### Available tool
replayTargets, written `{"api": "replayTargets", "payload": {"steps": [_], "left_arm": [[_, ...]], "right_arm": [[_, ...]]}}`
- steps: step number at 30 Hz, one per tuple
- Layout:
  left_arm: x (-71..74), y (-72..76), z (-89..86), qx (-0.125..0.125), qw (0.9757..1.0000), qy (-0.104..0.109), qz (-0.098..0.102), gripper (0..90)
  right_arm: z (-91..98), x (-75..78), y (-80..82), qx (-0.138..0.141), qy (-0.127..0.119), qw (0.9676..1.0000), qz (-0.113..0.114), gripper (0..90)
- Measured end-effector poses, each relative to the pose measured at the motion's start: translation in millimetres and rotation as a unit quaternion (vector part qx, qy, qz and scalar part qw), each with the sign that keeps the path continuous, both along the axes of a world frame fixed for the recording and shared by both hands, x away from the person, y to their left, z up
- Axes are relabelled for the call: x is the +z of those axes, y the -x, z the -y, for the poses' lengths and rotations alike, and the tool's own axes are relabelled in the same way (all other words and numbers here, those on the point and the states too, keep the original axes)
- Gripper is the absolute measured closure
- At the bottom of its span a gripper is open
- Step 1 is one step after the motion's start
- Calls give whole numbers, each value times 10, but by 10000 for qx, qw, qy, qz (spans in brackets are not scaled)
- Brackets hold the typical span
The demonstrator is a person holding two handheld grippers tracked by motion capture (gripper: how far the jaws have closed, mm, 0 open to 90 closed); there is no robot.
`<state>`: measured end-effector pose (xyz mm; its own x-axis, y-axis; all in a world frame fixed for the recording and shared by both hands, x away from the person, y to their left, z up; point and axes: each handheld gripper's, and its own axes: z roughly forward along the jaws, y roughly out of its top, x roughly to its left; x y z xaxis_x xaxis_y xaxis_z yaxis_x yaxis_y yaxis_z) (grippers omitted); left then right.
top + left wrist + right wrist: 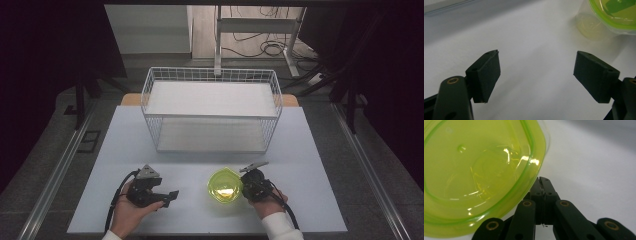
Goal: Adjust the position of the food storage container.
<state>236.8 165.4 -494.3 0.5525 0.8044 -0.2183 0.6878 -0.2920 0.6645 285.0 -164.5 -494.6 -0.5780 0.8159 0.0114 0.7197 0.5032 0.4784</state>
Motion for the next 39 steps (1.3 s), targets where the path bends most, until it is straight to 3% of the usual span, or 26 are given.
{"api": "replayTargets", "payload": {"steps": [12, 18, 23, 26, 27, 28, 29, 30, 31, 32, 33, 34, 39], "left_arm": [[-22, -12, -26, 34, 10000, -35, -16, 215], [-23, -49, -41, 118, 9999, 43, 8, 214], [-30, -69, -60, 153, 9998, 117, -28, 214], [-22, -56, -63, 174, 9996, 198, -59, 214], [-20, -52, -60, 180, 9995, 231, -74, 214], [-14, -47, -50, 175, 9995, 259, -93, 213], [-14, -47, -50, 175, 9995, 259, -93, 213], [-4, -42, -30, 174, 9995, 269, -75, 211], [-4, -42, -30, 174, 9995, 269, -75, 210], [1, -40, -18, 187, 9994, 290, -59, 209], [6, -37, -10, 190, 9993, 310, -62, 209], [10, -29, -1, 202, 9991, 360, -86, 208], [28, -1, -4, 254, 9987, 404, -148, 210]], "right_arm": [[-79, -4, 23, 263, 18, 9996, -32, 887], [67, 80, -9, 176, -32, 9998, 40, 886], [236, 190, -48, 94, -214, 9996, 166, 856], [340, 274, -61, 112, -431, 9984, 339, 780], [379, 304, -61, 115, -546, 9976, 416, 706], [459, 354, -64, 71, -833, 9947, 595, 578], [459, 354, -64, 71, -833, 9947, 595, 578], [532, 391, -70, 45, -1086, 9919, 662, 494], [532, 391, -70, 45, -1086, 9919, 662, 494], [609, 410, -83, 31, -1301, 9894, 643, 439], [609, 410, -83, 31, -1301, 9894, 643, 439], [663, 415, -91, 5, -1464, 9875, 590, 395], [720, 415, -96, 25, -1672, 9844, 553, 358]]}}
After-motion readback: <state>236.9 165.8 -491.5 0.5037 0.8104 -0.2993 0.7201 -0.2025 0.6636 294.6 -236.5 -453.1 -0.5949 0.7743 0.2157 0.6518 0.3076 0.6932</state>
